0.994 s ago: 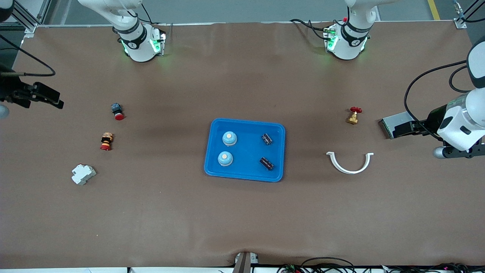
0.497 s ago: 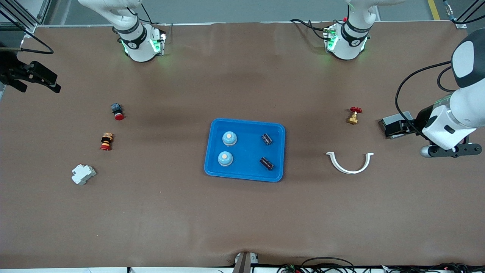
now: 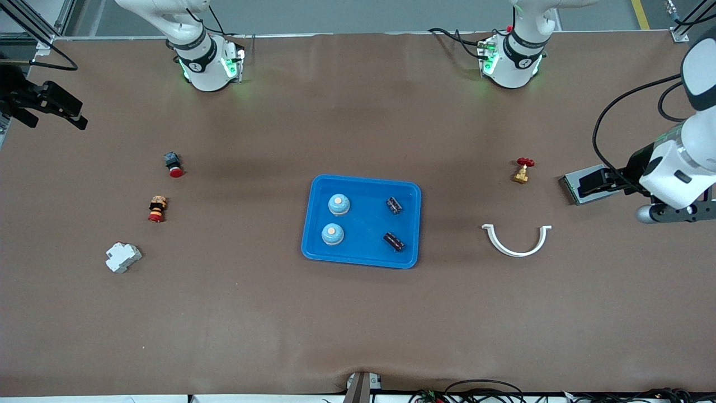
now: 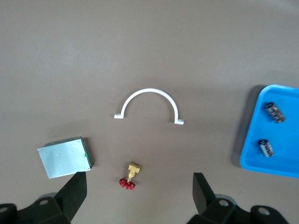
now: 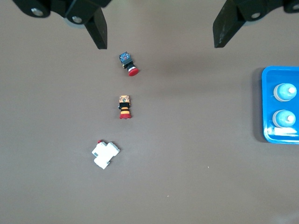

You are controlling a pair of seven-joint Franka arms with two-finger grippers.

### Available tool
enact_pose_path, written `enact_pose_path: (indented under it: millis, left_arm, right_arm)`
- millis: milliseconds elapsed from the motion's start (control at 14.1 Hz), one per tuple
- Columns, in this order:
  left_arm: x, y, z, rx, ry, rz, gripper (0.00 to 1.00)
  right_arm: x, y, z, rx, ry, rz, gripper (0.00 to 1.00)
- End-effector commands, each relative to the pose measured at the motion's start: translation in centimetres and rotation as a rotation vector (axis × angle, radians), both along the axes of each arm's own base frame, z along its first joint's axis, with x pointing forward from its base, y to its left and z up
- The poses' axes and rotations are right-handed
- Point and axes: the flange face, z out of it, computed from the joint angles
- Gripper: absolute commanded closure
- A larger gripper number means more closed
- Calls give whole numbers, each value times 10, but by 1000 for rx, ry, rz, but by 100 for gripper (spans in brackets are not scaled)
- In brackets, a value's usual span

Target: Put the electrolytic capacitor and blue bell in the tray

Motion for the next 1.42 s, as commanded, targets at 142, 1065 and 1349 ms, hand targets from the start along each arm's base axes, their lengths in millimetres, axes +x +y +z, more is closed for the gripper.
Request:
enact_pose_path:
  millis: [142, 1065, 1349]
  left_arm:
    - [-24, 3, 33, -20, -57, -8, 0]
    - [-28, 1, 34, 28, -163, -10, 0]
    - [-28, -2, 35, 21, -164, -18, 0]
  right_arm:
    - [-6, -10, 2, -19, -20, -10, 0]
    - [-5, -26, 0, 5, -26, -31, 0]
    - [-6, -27, -1, 5, -24, -34, 0]
